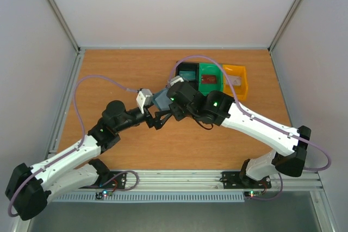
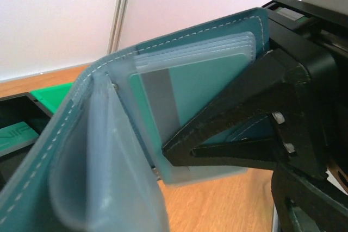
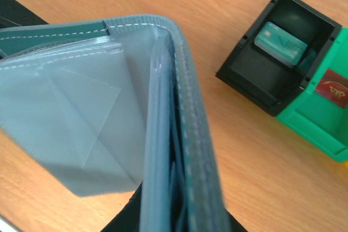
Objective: Take the credit cards out of the card holder
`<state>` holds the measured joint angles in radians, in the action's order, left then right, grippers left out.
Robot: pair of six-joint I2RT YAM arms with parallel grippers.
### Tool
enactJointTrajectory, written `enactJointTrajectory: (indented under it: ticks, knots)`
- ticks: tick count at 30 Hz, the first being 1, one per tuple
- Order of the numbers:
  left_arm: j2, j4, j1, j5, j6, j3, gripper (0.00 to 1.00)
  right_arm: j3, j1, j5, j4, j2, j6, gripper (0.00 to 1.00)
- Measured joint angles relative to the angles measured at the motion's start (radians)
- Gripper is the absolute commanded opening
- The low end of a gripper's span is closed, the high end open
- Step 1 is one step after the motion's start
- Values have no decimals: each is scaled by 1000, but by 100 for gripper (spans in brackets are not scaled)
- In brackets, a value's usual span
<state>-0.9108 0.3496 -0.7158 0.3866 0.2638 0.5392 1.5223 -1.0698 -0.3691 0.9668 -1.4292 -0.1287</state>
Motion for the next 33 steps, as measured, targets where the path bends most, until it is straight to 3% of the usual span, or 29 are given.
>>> enactJointTrajectory:
  ticks: [5, 8, 16, 22, 29, 33]
  knots:
    - [2, -6, 0, -21, -10, -8, 52, -4, -6, -21, 14, 2, -37, 1]
    - [13, -10, 1, -13, -22, -21, 38, -70, 9, 31, -15, 75, -92, 1]
    - [40, -1, 4, 63, -21, -32, 2, -217, 97, 407, -66, 327, -266, 1]
    - [56, 7, 5, 178, -41, -33, 0, -287, 182, 639, -99, 406, -322, 7]
    - [61, 6, 16, 322, -53, -39, 0, -425, 367, 961, -183, 478, -344, 32]
    - [69, 4, 29, 378, -43, -39, 0, -451, 417, 1052, -193, 475, -359, 46]
